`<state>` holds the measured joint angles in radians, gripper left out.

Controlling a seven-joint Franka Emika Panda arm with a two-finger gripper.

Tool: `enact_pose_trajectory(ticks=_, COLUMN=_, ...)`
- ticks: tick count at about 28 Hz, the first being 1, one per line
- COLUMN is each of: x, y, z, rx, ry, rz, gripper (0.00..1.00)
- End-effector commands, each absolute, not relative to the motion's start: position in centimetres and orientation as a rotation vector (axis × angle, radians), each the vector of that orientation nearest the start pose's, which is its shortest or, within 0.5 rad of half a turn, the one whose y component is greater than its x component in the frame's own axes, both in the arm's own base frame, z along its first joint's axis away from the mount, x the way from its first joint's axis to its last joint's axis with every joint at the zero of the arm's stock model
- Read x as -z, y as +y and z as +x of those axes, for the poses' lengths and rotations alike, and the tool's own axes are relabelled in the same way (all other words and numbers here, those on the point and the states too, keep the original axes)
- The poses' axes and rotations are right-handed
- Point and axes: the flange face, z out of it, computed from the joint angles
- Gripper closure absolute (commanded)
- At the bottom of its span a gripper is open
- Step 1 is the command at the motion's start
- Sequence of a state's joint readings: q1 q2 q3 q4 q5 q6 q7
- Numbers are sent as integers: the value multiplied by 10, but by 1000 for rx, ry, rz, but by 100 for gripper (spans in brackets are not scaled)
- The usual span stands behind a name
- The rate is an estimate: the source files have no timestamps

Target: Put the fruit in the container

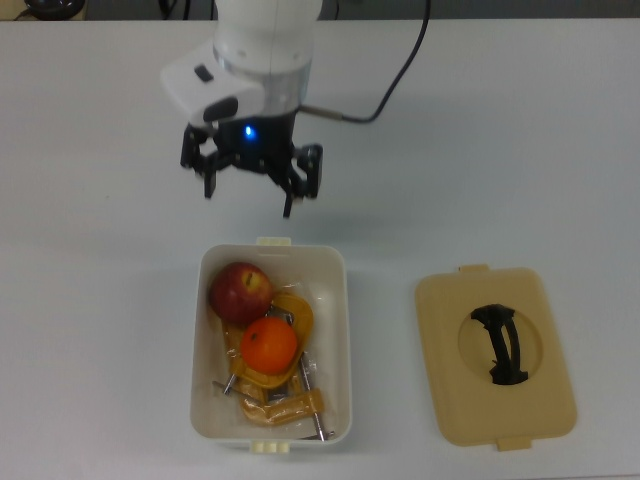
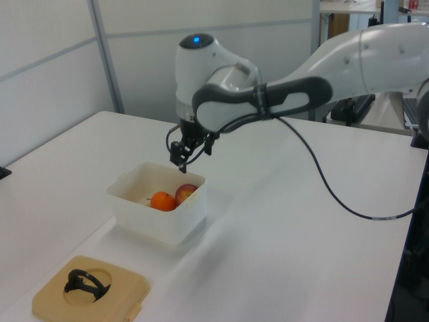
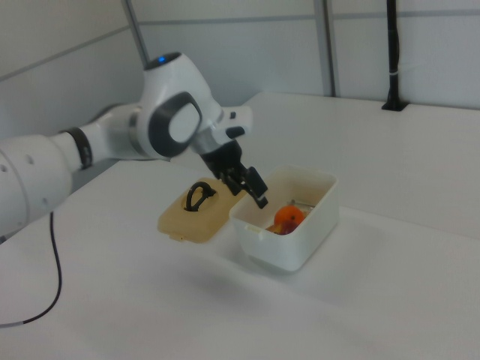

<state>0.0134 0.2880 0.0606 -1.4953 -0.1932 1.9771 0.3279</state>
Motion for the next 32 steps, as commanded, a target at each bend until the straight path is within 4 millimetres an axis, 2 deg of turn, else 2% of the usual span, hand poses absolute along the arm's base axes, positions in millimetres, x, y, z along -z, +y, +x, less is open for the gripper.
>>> enact_pose_trajectory(ticks=1, x=-554, y=26, z=627, rx=160, ry=193, rz=-3262, gripper=0)
enact_pose_trajectory(ticks=5, x=-579, y=14, z=602, rx=73, ry=152, rz=-3240, gripper=0)
enact_pose_trajectory(ticks=6, x=-587, y=-1, z=592, rx=55, ry=155, rz=-3197, gripper=0)
enact_pose_trajectory(ticks=8, x=-596, y=-12, z=581, rx=61, ry=131, rz=-3154, gripper=0)
enact_pose_trajectory(ticks=10, x=-596, y=-18, z=573, rx=53, ry=106, rz=-3120, gripper=0)
enact_pose_trajectory(ticks=15, x=-593, y=-17, z=557, rx=29, ry=93, rz=-3107, gripper=0)
enact_pose_trajectory(ticks=18, x=-593, y=-17, z=552, rx=24, ry=91, rz=-3107, gripper=0)
enact_pose_trajectory(ticks=32, x=-593, y=-14, z=554, rx=29, ry=84, rz=-3121, gripper=0)
